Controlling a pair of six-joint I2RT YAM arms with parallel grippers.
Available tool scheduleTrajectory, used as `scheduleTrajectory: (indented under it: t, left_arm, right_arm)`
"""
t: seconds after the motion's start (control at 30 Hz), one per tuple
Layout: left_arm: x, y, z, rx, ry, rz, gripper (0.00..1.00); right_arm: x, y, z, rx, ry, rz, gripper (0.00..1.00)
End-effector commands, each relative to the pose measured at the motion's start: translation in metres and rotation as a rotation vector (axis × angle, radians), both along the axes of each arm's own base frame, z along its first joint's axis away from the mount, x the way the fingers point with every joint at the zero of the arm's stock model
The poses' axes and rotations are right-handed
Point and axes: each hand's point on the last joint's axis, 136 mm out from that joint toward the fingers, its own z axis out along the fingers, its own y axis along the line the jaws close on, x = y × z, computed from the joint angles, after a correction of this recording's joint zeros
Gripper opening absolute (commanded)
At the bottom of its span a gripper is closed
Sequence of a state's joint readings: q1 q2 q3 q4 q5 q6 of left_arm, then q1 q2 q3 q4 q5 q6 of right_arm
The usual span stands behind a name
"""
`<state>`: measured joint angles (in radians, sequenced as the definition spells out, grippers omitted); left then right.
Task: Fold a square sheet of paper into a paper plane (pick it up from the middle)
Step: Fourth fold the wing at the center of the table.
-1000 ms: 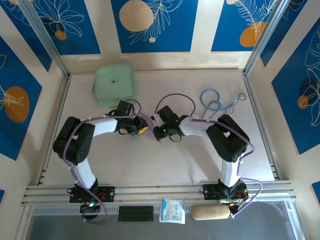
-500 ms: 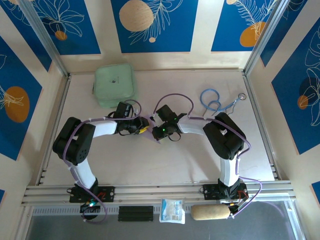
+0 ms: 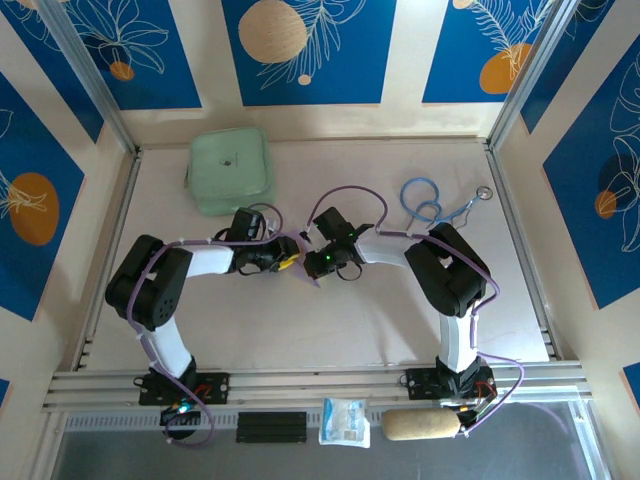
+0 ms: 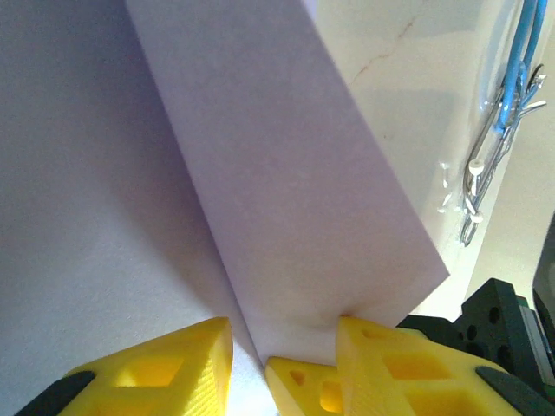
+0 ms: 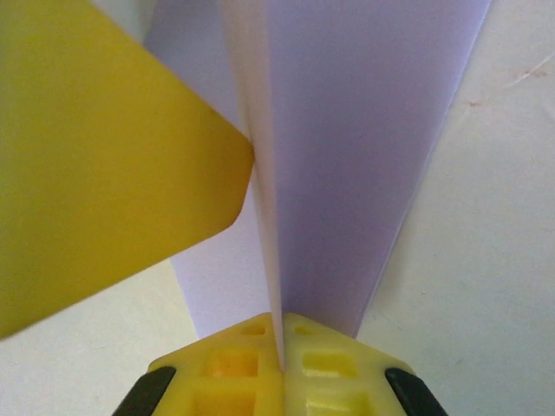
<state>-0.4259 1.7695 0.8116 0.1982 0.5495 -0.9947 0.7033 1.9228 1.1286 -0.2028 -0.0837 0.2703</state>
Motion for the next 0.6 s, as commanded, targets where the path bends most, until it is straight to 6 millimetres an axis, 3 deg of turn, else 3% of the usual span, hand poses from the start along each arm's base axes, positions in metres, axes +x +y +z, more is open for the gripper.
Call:
scheduleTrajectory:
  t: [0.0, 0.33, 0.57]
  left_arm:
    - [0.0, -0.005, -0.003, 0.0, 0.004, -0.008, 0.36]
    - [-0.005, 0.007, -0.024, 0.085, 0.081, 0.027, 0.35]
    - [-0.009, 0.012, -0.033, 0.122, 0.121, 0.035, 0.34]
  right_arm:
    - [-0.006, -0.001, -0.006, -0.007, 0.058, 0.0, 0.06]
    - [-0.005, -0.001, 0.004, 0.019, 0.047, -0.011, 0.12]
    - [-0.005, -0.003, 0.018, 0.054, 0.022, -0.035, 0.21]
